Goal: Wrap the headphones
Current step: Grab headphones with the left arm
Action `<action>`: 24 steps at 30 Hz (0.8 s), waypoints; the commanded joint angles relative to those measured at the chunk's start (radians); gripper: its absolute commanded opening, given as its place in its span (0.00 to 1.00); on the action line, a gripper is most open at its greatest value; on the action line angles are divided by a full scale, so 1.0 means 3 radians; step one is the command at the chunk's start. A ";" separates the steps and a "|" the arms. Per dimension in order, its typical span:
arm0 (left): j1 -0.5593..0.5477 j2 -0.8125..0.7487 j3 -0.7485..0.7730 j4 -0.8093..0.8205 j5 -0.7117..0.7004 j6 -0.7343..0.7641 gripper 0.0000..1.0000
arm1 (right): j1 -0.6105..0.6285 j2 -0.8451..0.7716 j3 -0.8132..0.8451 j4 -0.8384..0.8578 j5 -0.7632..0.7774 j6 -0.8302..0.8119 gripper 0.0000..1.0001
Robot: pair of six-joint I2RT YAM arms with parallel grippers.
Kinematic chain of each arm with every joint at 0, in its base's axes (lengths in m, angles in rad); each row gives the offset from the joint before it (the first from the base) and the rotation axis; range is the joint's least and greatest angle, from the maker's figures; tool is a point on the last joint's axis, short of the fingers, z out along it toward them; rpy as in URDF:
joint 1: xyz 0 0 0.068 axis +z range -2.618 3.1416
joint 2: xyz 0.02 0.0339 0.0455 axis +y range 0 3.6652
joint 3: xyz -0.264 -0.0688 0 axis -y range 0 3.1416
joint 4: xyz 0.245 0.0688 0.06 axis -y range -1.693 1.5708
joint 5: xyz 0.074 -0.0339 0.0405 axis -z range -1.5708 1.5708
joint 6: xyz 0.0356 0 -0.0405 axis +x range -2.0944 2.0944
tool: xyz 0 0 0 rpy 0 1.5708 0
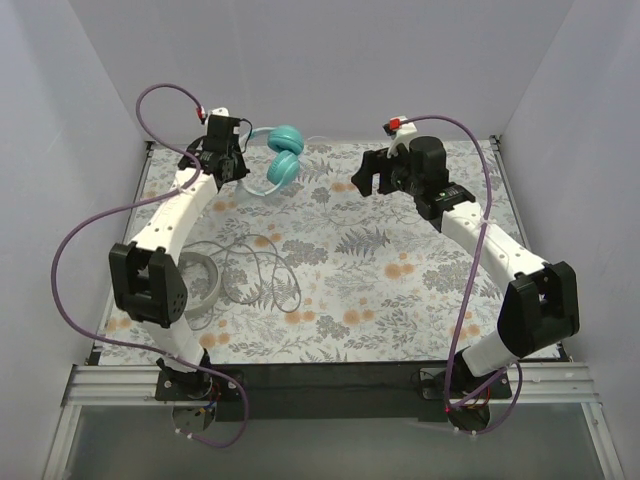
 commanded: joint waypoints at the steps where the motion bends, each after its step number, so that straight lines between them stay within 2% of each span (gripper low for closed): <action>1: -0.0121 -0.0593 -0.0195 0.0397 -0.0060 0.0120 0.00 | -0.0001 -0.0052 0.0051 0.0250 -0.0397 -0.0007 0.88; 8: -0.0351 -0.1100 -0.0604 0.0638 -0.0177 0.0274 0.00 | 0.0187 0.0055 0.0608 0.0041 -0.0275 0.0167 0.86; 11: -0.0499 -0.1233 -0.0752 0.0796 -0.0402 0.0416 0.00 | 0.0412 0.0045 0.0691 -0.0118 0.0287 0.0055 0.85; 16: -0.0699 -0.1285 -0.0819 0.0827 -0.0689 0.0555 0.00 | 0.0566 -0.0184 0.0630 -0.0052 0.0492 0.0019 0.86; 22: -0.0944 -0.1300 -0.0737 0.0838 -0.1071 0.0560 0.00 | 0.1083 0.0101 0.1043 -0.0486 0.1549 0.0029 0.89; 24: -0.1016 -0.1270 -0.0727 0.0837 -0.1144 0.0580 0.00 | 0.1206 0.0122 0.1029 -0.0492 0.1678 0.0070 0.91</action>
